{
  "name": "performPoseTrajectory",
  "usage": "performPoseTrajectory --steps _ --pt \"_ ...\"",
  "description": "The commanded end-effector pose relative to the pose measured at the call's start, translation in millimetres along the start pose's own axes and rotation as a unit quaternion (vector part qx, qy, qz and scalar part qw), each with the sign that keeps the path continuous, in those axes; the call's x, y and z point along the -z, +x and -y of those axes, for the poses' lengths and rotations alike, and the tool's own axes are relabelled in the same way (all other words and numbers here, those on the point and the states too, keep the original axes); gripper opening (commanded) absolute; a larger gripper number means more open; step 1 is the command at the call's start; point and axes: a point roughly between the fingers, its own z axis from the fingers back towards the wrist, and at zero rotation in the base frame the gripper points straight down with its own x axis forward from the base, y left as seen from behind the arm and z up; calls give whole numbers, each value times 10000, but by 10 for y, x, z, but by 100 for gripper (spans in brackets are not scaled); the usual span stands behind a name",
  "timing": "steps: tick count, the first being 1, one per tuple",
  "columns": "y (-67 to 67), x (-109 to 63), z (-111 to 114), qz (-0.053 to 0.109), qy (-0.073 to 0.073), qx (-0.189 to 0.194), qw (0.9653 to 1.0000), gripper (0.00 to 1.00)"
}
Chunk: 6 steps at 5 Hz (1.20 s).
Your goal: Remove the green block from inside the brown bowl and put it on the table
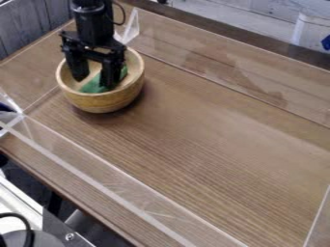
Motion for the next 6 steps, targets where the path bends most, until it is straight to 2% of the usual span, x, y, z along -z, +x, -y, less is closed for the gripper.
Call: performPoseTrajectory --steps 1,5,6 --pt "96 -112 -80 267 79 -76 9996 100" --pt "167 -26 -90 244 20 -132 9996 100" --pt "175 -12 -88 242 15 -149 9996 0"
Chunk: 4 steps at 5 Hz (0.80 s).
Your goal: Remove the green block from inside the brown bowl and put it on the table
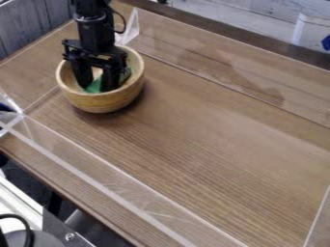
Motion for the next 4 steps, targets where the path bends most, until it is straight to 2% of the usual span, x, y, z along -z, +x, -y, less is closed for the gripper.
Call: performPoseTrajectory --steps 1,4 --pt "86 -164 -40 288 66 -54 9995 0" --pt "67 -307 -11 407 -16 -67 9991 0"
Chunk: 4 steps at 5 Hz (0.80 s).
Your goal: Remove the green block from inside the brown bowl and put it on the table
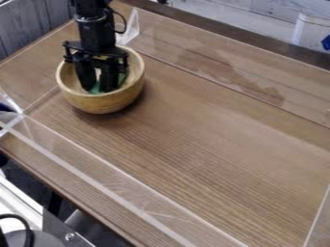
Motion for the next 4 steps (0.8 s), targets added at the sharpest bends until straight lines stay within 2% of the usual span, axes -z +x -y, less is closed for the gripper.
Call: performPoseTrajectory --steps 1,4 --pt "83 -341 -35 520 119 -3 9986 0" --pt "69 -443 -1 605 56 -3 9982 0"
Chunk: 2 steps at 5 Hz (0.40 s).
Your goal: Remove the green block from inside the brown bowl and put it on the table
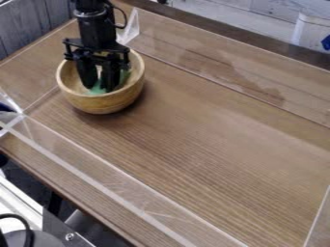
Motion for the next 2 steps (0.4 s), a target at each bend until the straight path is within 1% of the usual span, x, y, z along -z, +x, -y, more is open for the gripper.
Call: performPoseTrajectory --steps 1,2 --pt "91 -315 -31 508 129 -17 9986 0" --pt "88 -355 -17 529 104 -8 9985 0"
